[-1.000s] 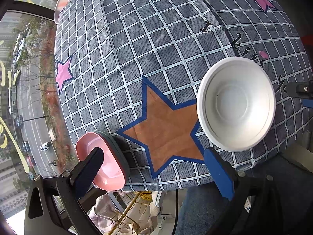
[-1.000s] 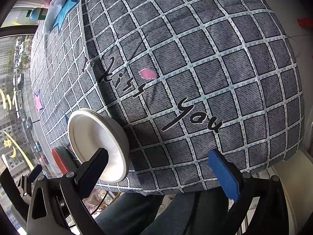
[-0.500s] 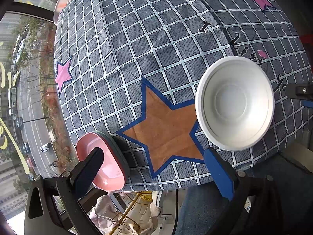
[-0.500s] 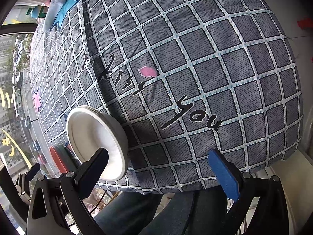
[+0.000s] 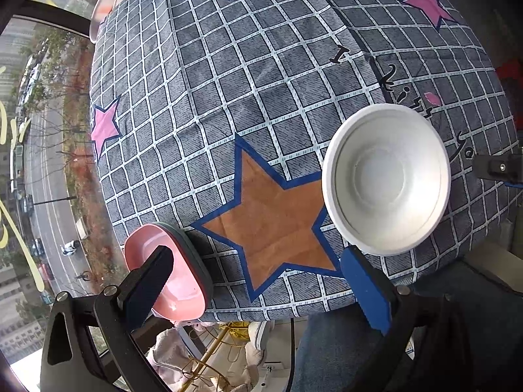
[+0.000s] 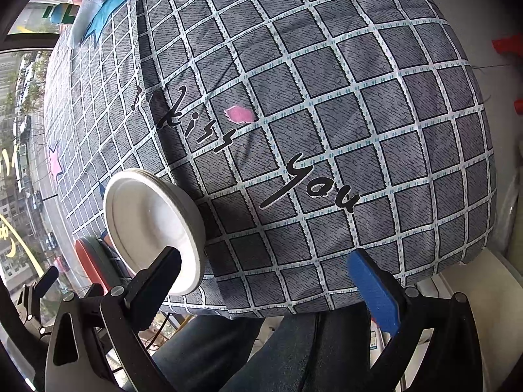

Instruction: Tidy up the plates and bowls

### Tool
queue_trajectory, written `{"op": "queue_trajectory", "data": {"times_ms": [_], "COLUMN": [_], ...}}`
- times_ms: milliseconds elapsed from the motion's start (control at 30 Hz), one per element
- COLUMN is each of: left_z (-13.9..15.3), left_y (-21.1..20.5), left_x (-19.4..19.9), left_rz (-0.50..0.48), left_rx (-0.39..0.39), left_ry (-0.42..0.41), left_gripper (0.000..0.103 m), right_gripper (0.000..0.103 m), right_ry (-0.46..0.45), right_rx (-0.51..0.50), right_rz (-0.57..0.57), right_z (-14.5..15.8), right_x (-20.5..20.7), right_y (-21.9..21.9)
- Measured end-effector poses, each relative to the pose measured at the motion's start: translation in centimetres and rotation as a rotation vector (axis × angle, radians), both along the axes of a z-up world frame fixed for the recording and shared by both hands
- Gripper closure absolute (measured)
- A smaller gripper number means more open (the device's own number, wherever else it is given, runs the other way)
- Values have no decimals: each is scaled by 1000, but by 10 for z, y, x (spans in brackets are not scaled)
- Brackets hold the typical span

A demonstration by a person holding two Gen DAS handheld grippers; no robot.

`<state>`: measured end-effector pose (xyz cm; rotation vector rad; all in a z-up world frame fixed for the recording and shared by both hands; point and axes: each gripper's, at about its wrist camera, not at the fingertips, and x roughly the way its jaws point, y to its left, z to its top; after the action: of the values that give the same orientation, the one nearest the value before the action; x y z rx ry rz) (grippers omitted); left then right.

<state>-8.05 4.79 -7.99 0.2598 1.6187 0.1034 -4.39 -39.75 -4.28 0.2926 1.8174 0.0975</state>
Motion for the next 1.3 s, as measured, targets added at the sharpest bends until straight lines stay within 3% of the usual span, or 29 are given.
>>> {"op": "queue_trajectory", "data": {"times_ms": [300,533,667,900,1067,1167,1233,1267,1300], "left_z": [-1,-21,-39,-59,-82,-92,-99,-101,-103], "left_y": [4,4,4,10,15,18,18,17,16], "left_x": [3,-1,0,18,28,26,22,19,16], "left_rz": [70,130,160,214,251,285,296,295,295], "left_rx": [-85,-157,-207,-198,-198,-250,-270,-277,-286], "left_ry": [-45,-28,1,-30,1,20,38,46,48], "left_gripper": [1,0,0,1,1,6,15,16,20], "right_gripper": [0,0,0,0,0,0,6,19,25], "right_ry": [-53,-70,-52,-48,-30,-26,-23,-22,-19], "right_rx": [-58,-78,-74,-131,-131,-155,-155,-151,-151], "right_rz": [93,175,187,181,199,237,250,254,255], "right_z": [10,5,-4,-32,-49,-58,-63,-65,-66], "right_x": [-4,-20,-22,-8,3,3,3,2,2], "right_y": [12,29,44,60,67,71,81,85,87]}}
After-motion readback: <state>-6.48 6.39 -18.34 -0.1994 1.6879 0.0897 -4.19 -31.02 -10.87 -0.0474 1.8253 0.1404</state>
